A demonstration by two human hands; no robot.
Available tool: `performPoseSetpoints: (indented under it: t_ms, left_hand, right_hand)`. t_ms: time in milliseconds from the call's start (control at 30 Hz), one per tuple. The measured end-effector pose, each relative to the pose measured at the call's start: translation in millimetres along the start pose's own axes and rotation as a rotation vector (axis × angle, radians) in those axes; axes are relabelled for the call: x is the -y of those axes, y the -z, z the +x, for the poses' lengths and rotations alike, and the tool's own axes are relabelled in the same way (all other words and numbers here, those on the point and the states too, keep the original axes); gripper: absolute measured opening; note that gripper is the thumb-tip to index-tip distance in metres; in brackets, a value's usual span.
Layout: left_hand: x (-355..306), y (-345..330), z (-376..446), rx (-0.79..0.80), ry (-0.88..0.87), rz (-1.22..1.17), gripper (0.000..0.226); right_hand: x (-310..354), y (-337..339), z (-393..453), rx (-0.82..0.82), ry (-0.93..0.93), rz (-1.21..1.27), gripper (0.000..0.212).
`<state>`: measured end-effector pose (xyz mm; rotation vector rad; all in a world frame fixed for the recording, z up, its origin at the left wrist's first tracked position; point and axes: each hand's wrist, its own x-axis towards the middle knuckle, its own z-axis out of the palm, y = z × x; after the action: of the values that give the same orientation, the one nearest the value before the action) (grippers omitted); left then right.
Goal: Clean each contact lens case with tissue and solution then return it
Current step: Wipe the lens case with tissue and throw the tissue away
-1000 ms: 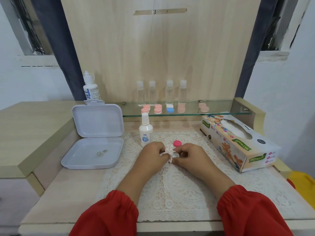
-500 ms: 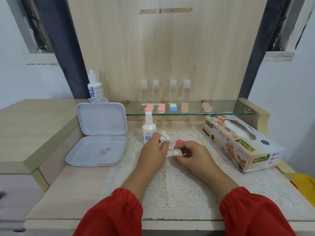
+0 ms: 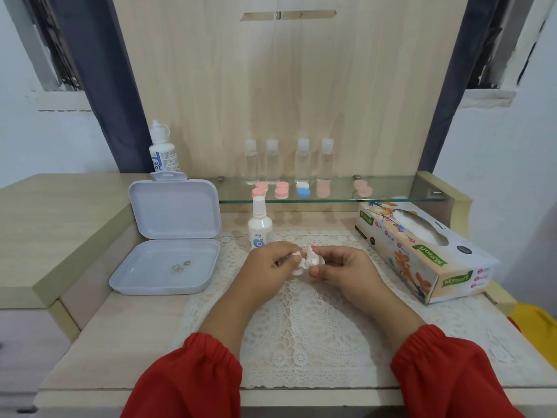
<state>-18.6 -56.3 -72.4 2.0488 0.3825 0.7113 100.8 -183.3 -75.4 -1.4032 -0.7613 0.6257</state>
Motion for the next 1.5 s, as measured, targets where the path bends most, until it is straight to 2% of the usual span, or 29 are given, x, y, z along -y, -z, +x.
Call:
performPoseSetpoints:
  t_ms: [133, 267, 567, 667, 733, 867, 967, 1133, 1267, 1367, 1500]
  left_hand:
    - [-3.2, -1.6, 1.2, 0.005, 0.075, 0.022, 0.017]
    - [-3.2, -1.9, 3.3, -0.075, 0.124, 0.075, 0.016]
    - [-3.8, -5.5, -0.6, -0.097, 0.224, 0.021, 0.016]
    - [-7.3, -8.4, -4.0, -0.259, 0.056, 0.272, 0.016]
    - [-7.6, -10.0, -3.0, -0.359, -0.100, 0.297, 0.016]
    - [2.0, -20.3, 0.5, -0.199, -0.314, 0.350, 0.018]
    - [6.3, -19.5, 2.4, -0.195, -0.384, 0.384, 0.019]
    - [8.2, -15.1, 3.0, -0.221, -0.542, 0.518, 0.024]
    - [11.5, -9.5, 3.5, -0.266, -0.575, 0.520, 0.024]
    - [10.4, -6.2, 3.9, -0.305, -0.565, 0.487, 0.020]
    - [9.0, -4.2, 3.4, -0.317, -0.415, 0.297, 0.023]
  right_hand:
    - [-1.6, -0.8, -0.8, 0.003, 0.025, -0.029, 0.030]
    - [-3.0, -0.9, 0.3, -0.078, 0.042, -0.052, 0.028]
    - [-3.0, 2.2, 3.7, -0.175, 0.056, -0.039, 0.027]
    - [-1.9, 2.5, 5.0, -0.223, 0.046, -0.029, 0.028]
    - [-1.4, -1.0, 4.2, -0.197, 0.036, -0.024, 0.029]
    - [0.2, -3.5, 2.5, -0.134, 0.018, 0.058, 0.025]
    - [0.6, 0.4, 3.1, -0.133, -0.058, 0.233, 0.033]
    - [0.1, 2.8, 3.9, -0.105, -0.094, 0.305, 0.036]
    - [3.9, 3.3, 3.4, -0.134, -0.132, 0.415, 0.020]
    - [7.3, 4.6, 3.0, -0.131, -0.163, 0.472, 0.021]
    - [12.4, 5.1, 1.6, -0.138, -0.188, 0.549, 0.020]
